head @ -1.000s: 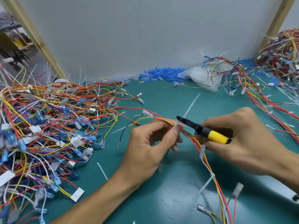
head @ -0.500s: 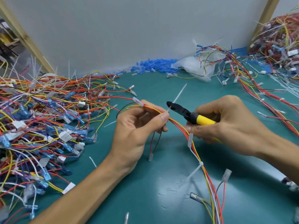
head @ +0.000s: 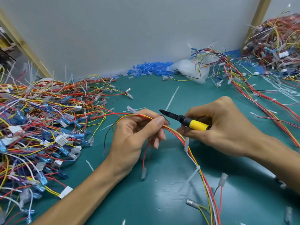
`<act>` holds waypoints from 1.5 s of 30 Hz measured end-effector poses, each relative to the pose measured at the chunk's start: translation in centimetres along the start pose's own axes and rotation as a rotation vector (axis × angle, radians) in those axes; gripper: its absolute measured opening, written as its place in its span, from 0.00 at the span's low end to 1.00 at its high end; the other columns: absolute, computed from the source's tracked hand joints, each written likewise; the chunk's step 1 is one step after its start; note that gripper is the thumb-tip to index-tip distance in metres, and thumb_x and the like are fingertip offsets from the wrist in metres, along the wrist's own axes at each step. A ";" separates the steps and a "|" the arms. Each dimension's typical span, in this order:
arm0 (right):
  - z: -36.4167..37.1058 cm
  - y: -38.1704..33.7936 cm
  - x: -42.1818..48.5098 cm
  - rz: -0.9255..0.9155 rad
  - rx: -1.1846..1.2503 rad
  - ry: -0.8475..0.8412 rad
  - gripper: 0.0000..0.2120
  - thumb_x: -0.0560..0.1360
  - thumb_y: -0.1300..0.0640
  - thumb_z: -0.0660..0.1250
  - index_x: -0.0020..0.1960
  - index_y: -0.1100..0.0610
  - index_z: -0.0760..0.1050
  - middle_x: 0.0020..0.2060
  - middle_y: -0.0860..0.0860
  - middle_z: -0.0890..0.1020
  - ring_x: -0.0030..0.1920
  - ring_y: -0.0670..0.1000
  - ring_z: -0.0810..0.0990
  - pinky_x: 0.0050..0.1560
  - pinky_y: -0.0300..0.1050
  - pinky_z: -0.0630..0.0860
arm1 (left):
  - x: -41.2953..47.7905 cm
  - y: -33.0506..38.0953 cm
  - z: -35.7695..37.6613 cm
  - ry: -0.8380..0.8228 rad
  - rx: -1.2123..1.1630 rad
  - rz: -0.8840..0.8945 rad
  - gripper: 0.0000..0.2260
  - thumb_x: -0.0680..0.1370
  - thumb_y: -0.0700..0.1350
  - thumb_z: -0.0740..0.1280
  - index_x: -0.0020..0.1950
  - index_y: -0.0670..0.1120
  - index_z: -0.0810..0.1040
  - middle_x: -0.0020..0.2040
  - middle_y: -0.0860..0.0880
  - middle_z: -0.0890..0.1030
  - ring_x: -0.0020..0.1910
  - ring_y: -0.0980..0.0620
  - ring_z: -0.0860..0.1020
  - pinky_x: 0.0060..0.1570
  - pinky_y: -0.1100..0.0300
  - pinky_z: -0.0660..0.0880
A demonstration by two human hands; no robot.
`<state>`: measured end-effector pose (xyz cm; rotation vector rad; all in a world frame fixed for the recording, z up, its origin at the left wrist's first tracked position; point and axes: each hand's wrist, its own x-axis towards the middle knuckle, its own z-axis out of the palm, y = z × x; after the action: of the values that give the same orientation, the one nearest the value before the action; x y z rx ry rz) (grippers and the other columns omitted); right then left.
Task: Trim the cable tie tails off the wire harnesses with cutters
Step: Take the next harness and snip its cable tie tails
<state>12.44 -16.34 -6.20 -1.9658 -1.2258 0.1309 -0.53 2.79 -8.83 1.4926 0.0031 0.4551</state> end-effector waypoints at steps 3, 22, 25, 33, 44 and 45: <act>0.1 0.2 0.0 0.000 -0.049 0.009 0.15 0.73 0.54 0.80 0.34 0.44 0.78 0.25 0.51 0.66 0.29 0.49 0.58 0.26 0.39 0.57 | 0.0 -0.1 -0.2 0.018 0.099 0.032 0.11 0.77 0.47 0.70 0.42 0.39 0.80 0.31 0.45 0.80 0.26 0.46 0.74 0.26 0.59 0.71; 1.0 1.5 0.3 0.024 -0.157 0.090 0.03 0.72 0.53 0.78 0.40 0.48 0.85 0.26 0.55 0.74 0.30 0.58 0.67 0.27 0.52 0.69 | 0.1 -0.5 -0.5 0.027 -0.019 -0.134 0.11 0.78 0.44 0.69 0.41 0.37 0.79 0.31 0.40 0.79 0.23 0.46 0.73 0.27 0.61 0.69; 1.2 1.6 0.4 -0.026 -0.168 0.121 0.02 0.71 0.51 0.74 0.40 0.48 0.84 0.26 0.53 0.74 0.29 0.56 0.67 0.26 0.51 0.67 | 0.1 -0.6 -0.4 0.026 -0.081 -0.151 0.16 0.77 0.51 0.68 0.40 0.38 0.80 0.30 0.38 0.79 0.22 0.46 0.72 0.26 0.58 0.66; 1.4 2.1 0.5 -0.020 -0.188 0.150 0.05 0.72 0.52 0.72 0.41 0.52 0.84 0.27 0.53 0.73 0.31 0.60 0.68 0.29 0.52 0.71 | 0.5 -0.5 0.3 0.052 0.025 -0.246 0.18 0.77 0.49 0.64 0.33 0.40 0.81 0.23 0.38 0.74 0.16 0.50 0.65 0.19 0.66 0.59; 1.0 2.3 0.4 0.054 -0.229 0.213 0.06 0.72 0.51 0.76 0.43 0.53 0.84 0.27 0.52 0.74 0.32 0.60 0.71 0.30 0.48 0.71 | 1.8 -1.1 0.2 0.061 0.077 -0.180 0.18 0.78 0.50 0.64 0.33 0.42 0.78 0.21 0.41 0.67 0.17 0.51 0.61 0.19 0.68 0.57; 1.0 2.2 0.5 0.050 -0.238 0.211 0.05 0.72 0.51 0.76 0.44 0.53 0.84 0.27 0.52 0.74 0.32 0.59 0.71 0.31 0.48 0.71 | 1.5 -1.3 0.1 0.070 0.071 -0.175 0.18 0.79 0.50 0.64 0.33 0.41 0.78 0.21 0.42 0.66 0.18 0.52 0.60 0.20 0.69 0.56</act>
<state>13.77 -15.83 -8.20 -2.1524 -1.0943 -0.2017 1.28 3.10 -9.61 1.5299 0.2056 0.3684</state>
